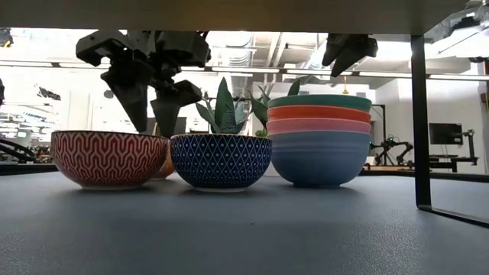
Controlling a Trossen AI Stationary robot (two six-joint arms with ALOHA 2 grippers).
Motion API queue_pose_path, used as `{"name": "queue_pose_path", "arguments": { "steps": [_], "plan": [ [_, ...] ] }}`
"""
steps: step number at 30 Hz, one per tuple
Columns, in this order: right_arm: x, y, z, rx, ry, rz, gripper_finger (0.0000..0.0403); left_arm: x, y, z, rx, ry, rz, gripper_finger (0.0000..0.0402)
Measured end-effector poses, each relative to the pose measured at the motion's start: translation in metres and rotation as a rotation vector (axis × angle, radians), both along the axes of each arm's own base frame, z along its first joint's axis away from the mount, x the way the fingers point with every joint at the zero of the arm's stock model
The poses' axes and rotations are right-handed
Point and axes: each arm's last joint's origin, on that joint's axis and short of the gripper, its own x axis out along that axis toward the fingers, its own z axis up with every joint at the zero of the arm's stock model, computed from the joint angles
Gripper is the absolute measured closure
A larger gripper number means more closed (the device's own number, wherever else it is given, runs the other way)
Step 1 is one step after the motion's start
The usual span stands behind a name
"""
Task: Place and stack bowls onto a shelf
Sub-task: Put the dark blue and white bowl on the shelf
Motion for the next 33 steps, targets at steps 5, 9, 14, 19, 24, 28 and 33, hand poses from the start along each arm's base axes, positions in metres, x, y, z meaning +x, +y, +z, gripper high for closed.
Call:
{"name": "queue_pose_path", "arguments": {
  "steps": [5,9,14,19,24,28,33],
  "plan": [
    [0.0,0.0,0.0,0.004,-0.002,-0.006,0.0159,-0.001,-0.001,-0.013,0.001,-0.042,-0.016,0.0175],
    [0.0,0.0,0.0,0.004,-0.002,-0.007,0.0159,-0.003,-0.001,-0.018,0.001,-0.03,-0.015,0.0175],
    [0.0,0.0,0.0,0.004,-0.002,-0.007,0.0159,-0.004,-0.001,-0.025,-0.004,-0.052,-0.019,0.0175],
    [0.0,0.0,0.0,0.004,-0.002,-0.007,0.0159,-0.005,-0.001,-0.029,0.001,-0.059,-0.016,0.018],
    [0.0,0.0,0.0,0.002,-0.002,-0.003,0.0159,-0.007,-0.001,-0.029,0.01,-0.043,-0.026,0.0236],
    [0.0,0.0,0.0,0.002,-0.003,-0.003,0.0159,-0.006,-0.002,-0.029,0.021,-0.055,-0.046,0.0309],
    [0.0,0.0,0.0,0.001,-0.003,-0.003,0.0159,-0.008,-0.002,-0.03,0.017,-0.038,-0.046,0.0387]
  ]
}}
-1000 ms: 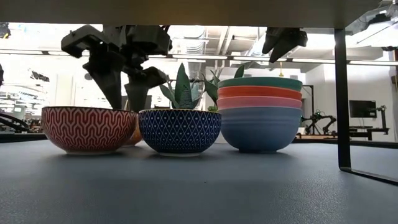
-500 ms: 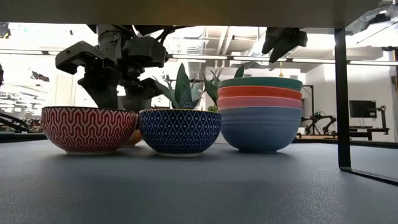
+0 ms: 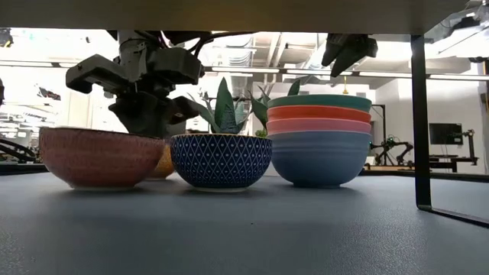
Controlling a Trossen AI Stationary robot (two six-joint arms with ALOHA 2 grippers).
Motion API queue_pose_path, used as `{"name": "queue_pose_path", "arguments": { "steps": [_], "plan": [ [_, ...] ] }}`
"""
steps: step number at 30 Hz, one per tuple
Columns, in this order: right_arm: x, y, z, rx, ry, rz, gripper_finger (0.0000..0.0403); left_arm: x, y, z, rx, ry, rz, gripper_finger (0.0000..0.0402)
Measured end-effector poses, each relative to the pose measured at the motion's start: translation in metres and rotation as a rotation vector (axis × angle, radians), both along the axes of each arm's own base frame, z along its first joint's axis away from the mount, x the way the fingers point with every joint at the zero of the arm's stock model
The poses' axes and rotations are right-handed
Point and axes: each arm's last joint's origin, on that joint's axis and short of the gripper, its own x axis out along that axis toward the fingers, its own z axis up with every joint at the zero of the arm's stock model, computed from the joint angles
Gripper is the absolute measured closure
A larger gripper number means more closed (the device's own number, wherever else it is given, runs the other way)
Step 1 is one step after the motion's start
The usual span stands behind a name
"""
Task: Place and stack bowls onto a shelf
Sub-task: Put the dark blue and white bowl on the shelf
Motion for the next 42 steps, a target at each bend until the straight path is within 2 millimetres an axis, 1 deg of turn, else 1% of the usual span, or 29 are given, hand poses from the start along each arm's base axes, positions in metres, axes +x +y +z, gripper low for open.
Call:
{"name": "queue_pose_path", "arguments": {
  "steps": [7,12,21,26,31,34,37,42],
  "plan": [
    [0.0,0.0,0.0,0.0,-0.001,0.0,0.0159,-0.002,0.0,0.0,-0.022,0.024,0.02,0.0398],
    [0.0,0.0,0.0,-0.001,-0.006,0.001,0.0159,-0.003,0.0,0.009,-0.014,0.084,0.046,0.0399],
    [0.002,0.0,0.001,-0.003,-0.018,0.003,0.0159,-0.002,0.0,0.034,0.002,0.15,0.061,0.0401],
    [0.002,0.0,0.001,-0.003,-0.018,0.003,0.0159,-0.001,0.004,0.05,0.066,0.169,0.084,0.0401],
    [0.002,0.0,0.001,-0.008,-0.026,0.01,0.0159,0.001,0.015,0.069,0.077,0.181,0.107,0.0401],
    [0.003,0.0,0.002,-0.01,-0.034,0.012,0.0159,0.001,0.021,0.084,0.078,0.188,0.122,0.0401],
    [0.003,0.0,0.002,-0.013,-0.034,0.018,0.0159,0.003,0.025,0.106,0.09,0.173,0.137,0.0401],
    [0.003,0.0,0.002,-0.018,-0.034,0.024,0.0159,0.001,0.025,0.156,0.081,0.12,0.189,0.0401]
  ]
}}
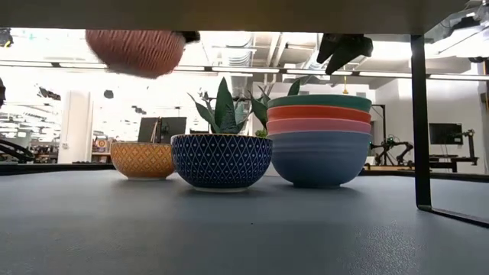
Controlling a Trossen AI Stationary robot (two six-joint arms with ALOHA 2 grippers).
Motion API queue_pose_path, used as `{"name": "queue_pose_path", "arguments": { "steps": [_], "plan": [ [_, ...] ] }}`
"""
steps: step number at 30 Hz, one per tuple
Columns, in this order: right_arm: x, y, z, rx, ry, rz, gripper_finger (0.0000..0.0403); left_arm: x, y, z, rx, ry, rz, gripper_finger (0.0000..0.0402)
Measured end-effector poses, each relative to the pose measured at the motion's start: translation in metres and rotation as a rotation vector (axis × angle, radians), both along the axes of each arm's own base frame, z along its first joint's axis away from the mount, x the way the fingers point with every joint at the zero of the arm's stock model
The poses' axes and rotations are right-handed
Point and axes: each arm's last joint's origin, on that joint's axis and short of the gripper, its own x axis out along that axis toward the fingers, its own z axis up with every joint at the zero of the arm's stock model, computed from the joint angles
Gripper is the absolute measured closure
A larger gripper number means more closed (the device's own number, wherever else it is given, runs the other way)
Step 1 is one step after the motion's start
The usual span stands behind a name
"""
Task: Place and stack bowls onto a shelf
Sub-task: Put the dark blue and white bowl on the shelf
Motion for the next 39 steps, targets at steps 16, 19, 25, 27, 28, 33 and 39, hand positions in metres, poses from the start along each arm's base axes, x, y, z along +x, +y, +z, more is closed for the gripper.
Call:
{"name": "queue_pose_path", "arguments": {
  "steps": [16,19,25,27,28,33,39],
  "plan": [
    [0.0,0.0,0.0,-0.011,0.005,0.016,0.0159,-0.034,-0.115,0.082,-0.211,-0.129,0.09,0.0401],
    [0.0,0.0,0.0,-0.025,0.01,0.039,0.0159,-0.038,-0.138,0.074,-0.194,-0.144,0.084,0.0401],
    [0.0,0.0,0.0,-0.033,0.012,0.05,0.0159,-0.044,-0.171,0.049,-0.218,-0.107,0.101,0.0398],
    [0.0,0.0,0.0,-0.034,0.012,0.051,0.0159,-0.046,-0.178,0.04,-0.227,-0.089,0.097,0.0398],
    [0.0,0.0,0.0,-0.034,0.013,0.052,0.0159,-0.047,-0.182,0.036,-0.225,-0.083,0.092,0.0398],
    [0.0,0.0,0.0,-0.034,0.013,0.052,0.0159,-0.047,-0.195,0.016,-0.238,-0.072,0.085,0.0397],
    [0.0,0.0,0.0,-0.034,0.013,0.052,0.0159,-0.055,-0.207,-0.007,-0.253,-0.006,0.061,0.0397]
  ]
}}
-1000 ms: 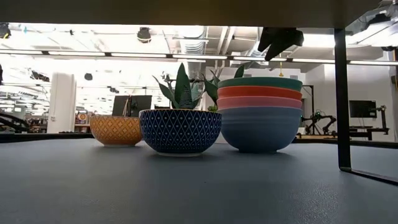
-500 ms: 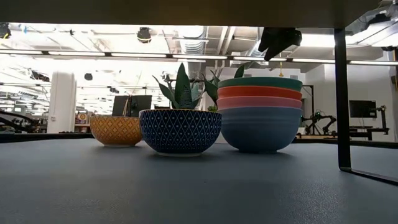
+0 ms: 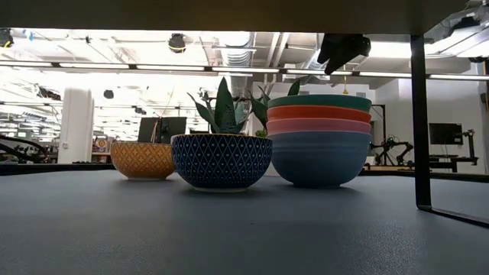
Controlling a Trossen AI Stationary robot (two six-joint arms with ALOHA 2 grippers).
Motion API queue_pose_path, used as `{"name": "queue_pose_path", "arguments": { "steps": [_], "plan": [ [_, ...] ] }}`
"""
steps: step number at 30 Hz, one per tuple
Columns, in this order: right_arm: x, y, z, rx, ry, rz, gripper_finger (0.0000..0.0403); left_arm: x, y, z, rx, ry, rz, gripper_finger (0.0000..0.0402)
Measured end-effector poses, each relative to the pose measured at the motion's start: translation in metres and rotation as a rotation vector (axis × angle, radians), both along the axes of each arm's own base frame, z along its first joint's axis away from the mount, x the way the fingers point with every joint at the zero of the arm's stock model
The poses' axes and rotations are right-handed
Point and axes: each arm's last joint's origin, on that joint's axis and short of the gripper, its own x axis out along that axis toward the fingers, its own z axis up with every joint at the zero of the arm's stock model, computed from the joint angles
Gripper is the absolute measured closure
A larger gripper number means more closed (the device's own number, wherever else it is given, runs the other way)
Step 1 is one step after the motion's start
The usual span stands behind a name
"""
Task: Place and stack bowls onto a shelf
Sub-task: Put the dark blue and white bowl on the shelf
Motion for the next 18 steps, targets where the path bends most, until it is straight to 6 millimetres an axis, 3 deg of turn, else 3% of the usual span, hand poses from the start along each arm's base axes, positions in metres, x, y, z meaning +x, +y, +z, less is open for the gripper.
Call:
{"name": "queue_pose_path", "arguments": {
  "steps": [12,18],
  "plan": [
    [0.0,-0.0008,0.0,-0.013,0.004,0.016,0.0159,0.0007,0.0013,-0.0018,0.033,-0.022,0.009,0.0394],
    [0.0,-0.0005,0.0,-0.013,0.004,0.017,0.0159,0.0007,0.002,-0.0022,0.053,-0.031,0.014,0.0362]
  ]
}}
